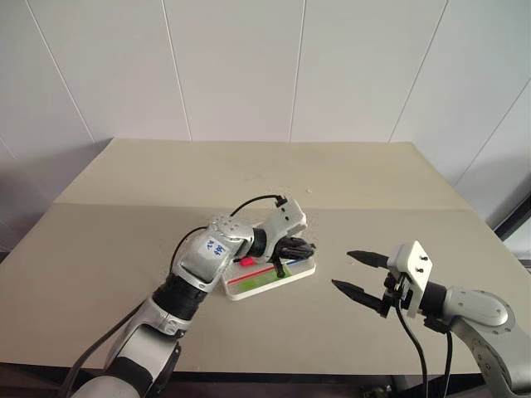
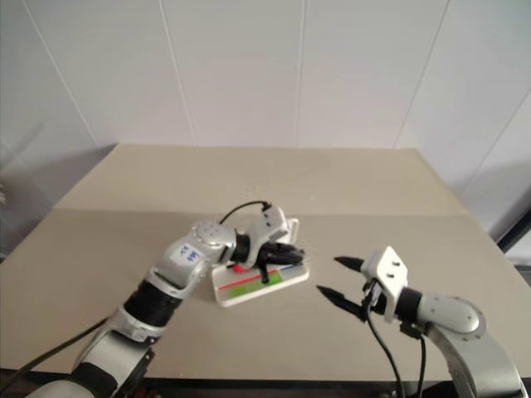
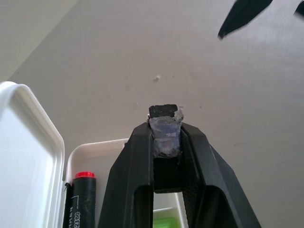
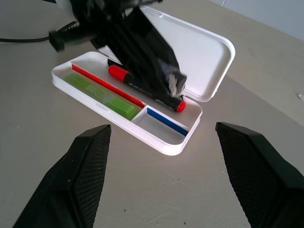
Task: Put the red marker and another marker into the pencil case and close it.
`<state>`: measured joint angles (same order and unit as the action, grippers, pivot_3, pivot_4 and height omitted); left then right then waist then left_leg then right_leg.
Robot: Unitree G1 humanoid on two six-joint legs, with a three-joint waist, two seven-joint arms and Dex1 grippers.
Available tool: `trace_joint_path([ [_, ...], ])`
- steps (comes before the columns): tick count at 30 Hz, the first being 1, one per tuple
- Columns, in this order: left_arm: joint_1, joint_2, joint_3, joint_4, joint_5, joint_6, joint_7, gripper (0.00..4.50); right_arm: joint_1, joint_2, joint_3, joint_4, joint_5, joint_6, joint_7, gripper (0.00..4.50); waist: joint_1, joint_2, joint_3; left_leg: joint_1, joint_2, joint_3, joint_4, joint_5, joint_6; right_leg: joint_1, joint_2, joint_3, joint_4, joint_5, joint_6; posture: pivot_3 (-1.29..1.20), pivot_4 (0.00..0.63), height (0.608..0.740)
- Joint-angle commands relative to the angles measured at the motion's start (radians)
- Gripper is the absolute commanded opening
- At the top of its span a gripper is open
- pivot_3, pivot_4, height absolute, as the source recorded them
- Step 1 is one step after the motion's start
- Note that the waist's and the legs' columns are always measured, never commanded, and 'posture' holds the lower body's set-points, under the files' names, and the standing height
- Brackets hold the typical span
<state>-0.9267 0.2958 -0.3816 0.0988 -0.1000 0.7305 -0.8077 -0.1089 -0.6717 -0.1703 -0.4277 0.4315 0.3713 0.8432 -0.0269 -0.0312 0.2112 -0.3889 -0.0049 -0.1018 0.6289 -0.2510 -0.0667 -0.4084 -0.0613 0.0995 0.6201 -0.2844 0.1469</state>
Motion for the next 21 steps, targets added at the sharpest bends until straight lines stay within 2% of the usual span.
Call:
trace_joint_path([
  [1, -0.019, -0.008, -0.026, 0.031, 0.040, -0.064, 0.004, 0.40, -0.003, -0.007, -0.025, -0.033, 0.016, -0.012, -0.012, 4.50, 0.000, 0.000, 0.000, 0.000, 0.000, 0.000, 0.000, 0.000, 0.000, 0.000, 0.000, 0.000, 0.000, 0.000, 0.000, 0.00, 0.150, 0.740],
  [11, -0.045, -0.060, -0.071, 0.197, 0.119, -0.218, -0.007, 0.40, 0.036, -0.008, -0.043, -0.066, 0.021, -0.010, -0.037, 4.50, 0.001, 0.000, 0.000, 0.000, 0.000, 0.000, -0.001, 0.000, 0.000, 0.000, 0.000, 0.000, -0.001, 0.000, 0.000, 0.00, 0.150, 0.740],
  [21, -0.060, -0.079, -0.062, 0.273, 0.172, -0.270, -0.005, 0.40, 0.057, -0.009, -0.054, -0.086, 0.025, -0.004, -0.051, 4.50, 0.001, 0.000, 0.000, 0.000, 0.000, 0.000, 0.000, 0.000, 0.000, 0.000, 0.000, 0.000, 0.000, 0.000, 0.000, 0.00, 0.150, 0.740],
])
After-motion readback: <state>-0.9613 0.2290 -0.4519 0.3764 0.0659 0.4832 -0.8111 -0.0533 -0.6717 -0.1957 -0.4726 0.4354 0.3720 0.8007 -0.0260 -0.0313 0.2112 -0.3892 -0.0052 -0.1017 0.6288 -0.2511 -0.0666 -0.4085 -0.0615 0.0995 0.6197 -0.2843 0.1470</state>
